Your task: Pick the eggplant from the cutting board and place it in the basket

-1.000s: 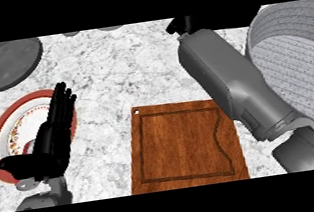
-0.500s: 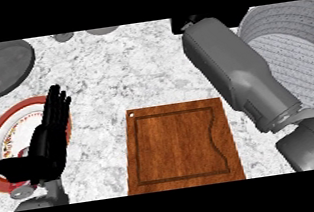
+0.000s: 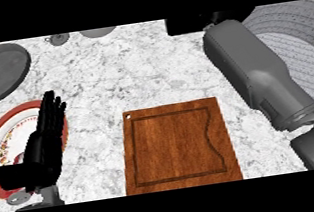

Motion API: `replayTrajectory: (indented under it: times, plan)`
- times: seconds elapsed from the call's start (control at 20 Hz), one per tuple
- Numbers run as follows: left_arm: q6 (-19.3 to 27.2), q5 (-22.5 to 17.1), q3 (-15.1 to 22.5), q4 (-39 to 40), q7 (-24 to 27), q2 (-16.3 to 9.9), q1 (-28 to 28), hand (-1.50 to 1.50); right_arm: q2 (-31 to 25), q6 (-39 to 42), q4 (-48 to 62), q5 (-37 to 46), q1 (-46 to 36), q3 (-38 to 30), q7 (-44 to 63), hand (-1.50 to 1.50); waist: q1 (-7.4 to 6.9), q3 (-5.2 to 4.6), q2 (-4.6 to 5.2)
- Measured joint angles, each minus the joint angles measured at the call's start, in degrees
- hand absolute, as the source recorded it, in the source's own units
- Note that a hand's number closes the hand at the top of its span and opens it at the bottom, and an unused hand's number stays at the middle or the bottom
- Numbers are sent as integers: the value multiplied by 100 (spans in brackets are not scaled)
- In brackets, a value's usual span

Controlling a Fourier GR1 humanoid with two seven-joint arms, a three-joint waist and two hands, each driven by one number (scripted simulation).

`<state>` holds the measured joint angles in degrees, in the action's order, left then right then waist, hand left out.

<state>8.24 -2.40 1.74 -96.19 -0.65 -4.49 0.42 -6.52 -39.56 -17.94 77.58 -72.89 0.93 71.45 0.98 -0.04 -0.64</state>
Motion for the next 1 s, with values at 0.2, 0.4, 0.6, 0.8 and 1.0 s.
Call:
replayTrajectory:
  times: [0.2,0.4,0.6,0.8,1.0]
  plan:
    - [27,12,-23,-11,-34,3,-26,0,-183,-29,-284,41,272,-109,-53,150,51,1,-13]
    - [15,-5,-79,-51,-73,-41,-9,0,-283,26,-652,111,705,-154,-86,150,107,-1,-35]
    - [14,-21,-104,-51,-86,-32,-54,0,-343,90,-1013,121,1209,-234,-163,150,88,0,-18]
    - [14,0,-86,-133,-125,-32,18,0,-416,244,-1547,48,1773,-302,-247,150,96,-3,-30]
    - [-20,28,11,-220,-76,17,143,0,-470,382,-2091,-23,2319,-380,-352,150,42,-6,-16]
